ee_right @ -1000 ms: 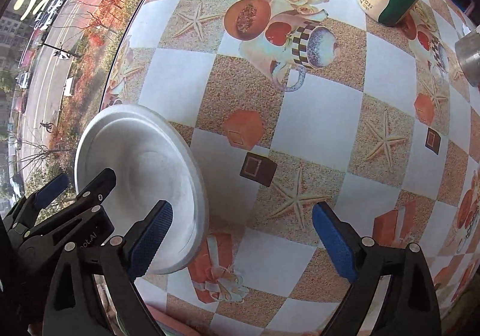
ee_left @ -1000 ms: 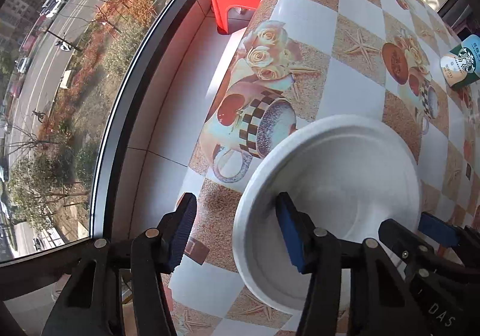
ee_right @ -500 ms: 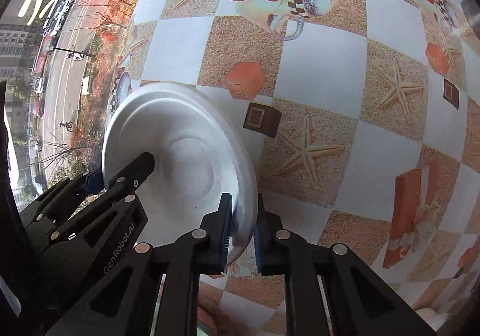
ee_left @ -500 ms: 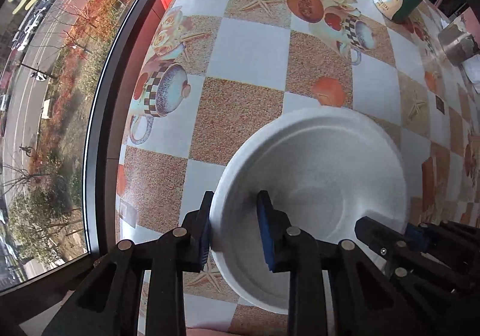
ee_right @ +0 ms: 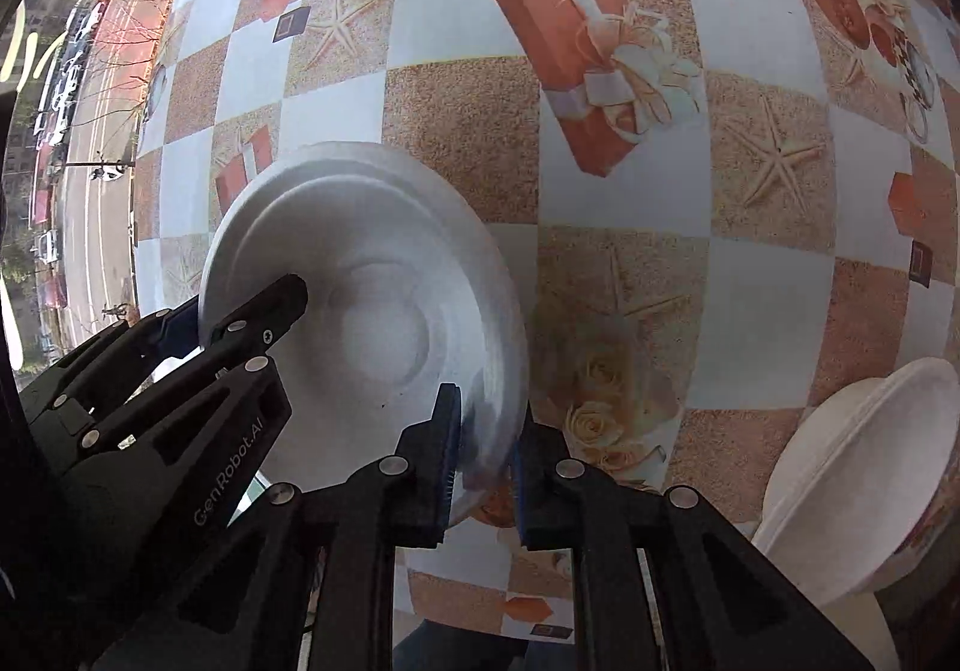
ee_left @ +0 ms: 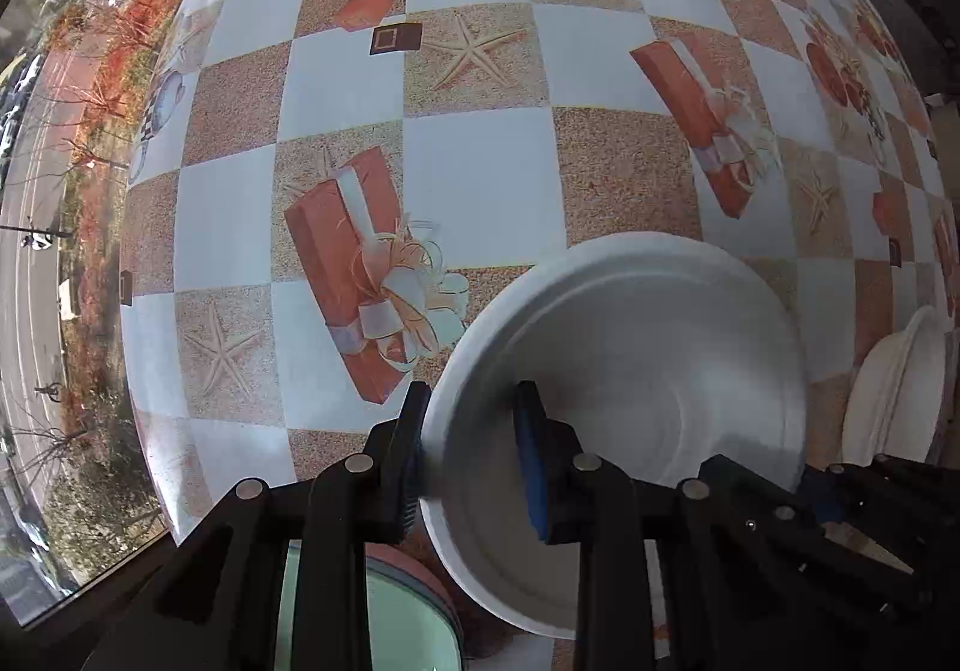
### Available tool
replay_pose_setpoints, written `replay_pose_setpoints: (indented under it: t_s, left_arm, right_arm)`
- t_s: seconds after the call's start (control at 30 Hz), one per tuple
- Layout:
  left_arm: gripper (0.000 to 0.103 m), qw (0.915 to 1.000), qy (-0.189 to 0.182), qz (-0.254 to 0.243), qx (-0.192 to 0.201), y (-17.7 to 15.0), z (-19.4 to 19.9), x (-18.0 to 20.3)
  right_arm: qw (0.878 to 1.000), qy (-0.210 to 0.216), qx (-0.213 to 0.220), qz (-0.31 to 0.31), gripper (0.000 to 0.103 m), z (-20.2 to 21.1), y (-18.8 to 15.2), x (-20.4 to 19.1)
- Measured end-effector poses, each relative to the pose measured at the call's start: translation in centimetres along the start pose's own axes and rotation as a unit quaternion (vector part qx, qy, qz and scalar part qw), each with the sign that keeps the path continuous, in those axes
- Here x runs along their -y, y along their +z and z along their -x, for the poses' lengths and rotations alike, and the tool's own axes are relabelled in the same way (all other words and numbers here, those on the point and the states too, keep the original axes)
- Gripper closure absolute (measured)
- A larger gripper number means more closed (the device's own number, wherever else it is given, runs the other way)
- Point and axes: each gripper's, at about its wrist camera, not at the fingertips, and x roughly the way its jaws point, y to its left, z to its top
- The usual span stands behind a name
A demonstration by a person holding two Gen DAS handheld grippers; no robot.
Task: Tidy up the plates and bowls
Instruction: 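Carry the bowl over the bowl stack and lower it inside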
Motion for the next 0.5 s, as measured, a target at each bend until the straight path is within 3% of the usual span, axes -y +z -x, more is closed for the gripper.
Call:
replay_pose_setpoints:
  t_s: [0.33, 0.5]
  left_arm:
    - [0.072, 0.9978, 0.000, -0.048, 0.046, -3.8, 4.8, 2.9]
    - [0.072, 0.9955, -0.008, -0.067, 0.066, -4.5, 6.3, 7.6]
  right_arm:
    - [0.998, -0.002, 0.048, -0.038, 0.087, 3.1, -7.0, 2.0]
    - [0.996, 0.005, 0.069, -0.058, 0.086, 5.3, -9.6, 5.0]
